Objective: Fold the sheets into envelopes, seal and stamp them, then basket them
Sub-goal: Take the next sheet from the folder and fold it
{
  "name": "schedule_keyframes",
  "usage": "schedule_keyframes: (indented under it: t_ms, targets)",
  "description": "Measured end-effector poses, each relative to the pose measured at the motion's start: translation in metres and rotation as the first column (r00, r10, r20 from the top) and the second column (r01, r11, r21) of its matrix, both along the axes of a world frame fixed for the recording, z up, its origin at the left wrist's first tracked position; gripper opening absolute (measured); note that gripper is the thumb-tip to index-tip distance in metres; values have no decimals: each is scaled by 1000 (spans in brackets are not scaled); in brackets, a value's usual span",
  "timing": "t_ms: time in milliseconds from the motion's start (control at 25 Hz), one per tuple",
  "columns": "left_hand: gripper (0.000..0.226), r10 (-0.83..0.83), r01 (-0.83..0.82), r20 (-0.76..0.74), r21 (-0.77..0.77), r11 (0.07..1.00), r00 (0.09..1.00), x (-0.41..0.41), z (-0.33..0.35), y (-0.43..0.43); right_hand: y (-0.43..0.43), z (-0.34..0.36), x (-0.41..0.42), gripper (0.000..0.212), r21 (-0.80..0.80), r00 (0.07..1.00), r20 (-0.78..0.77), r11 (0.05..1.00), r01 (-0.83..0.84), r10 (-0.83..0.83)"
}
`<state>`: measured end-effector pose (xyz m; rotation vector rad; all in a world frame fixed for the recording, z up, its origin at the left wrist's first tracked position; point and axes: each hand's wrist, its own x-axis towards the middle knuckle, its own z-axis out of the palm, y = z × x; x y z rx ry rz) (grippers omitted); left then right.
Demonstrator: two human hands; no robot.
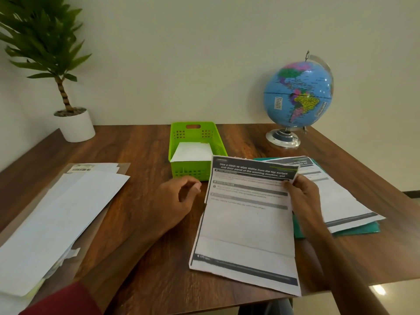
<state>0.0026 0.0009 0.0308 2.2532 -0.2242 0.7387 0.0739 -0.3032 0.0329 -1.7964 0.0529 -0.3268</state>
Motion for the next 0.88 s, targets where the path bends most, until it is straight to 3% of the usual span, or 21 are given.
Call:
schedule_keyframes:
  t_ms: [40, 160, 320, 400, 640, 760, 880]
  targets:
    - [12, 33, -36, 38, 75, 997, 999, 4, -3, 4, 4, -3, 1, 15, -26, 999, -17, 999, -37, 36]
    - [27, 73, -61, -62, 184, 981, 995, 14, -15, 7, 20, -11, 8, 17, -169, 990, -59, 976, -137, 129]
    - [38, 4, -9, -214, -23, 1000, 977, 17, -12, 8, 41, -9, 18, 18, -338, 985, -77, 925, -171, 154]
    - [43, 3, -11, -249, -31, 999, 968, 18, -9, 7, 51, -7, 23, 18, -372, 983, -88, 910, -181, 160]
    - [51, 20, -26, -205, -29, 999, 979, 33, -12, 19, 84, -2, 37, 15, -364, 971, -151, 903, -228, 184]
    - [46, 123, -128, -200, -15, 992, 972, 40, -18, 32, 95, -3, 41, 14, -291, 952, -242, 923, -253, 185]
    - [46, 136, -193, -268, -197, 961, 954, 40, -21, 35, 96, -5, 43, 15, -256, 958, -244, 943, -213, 151]
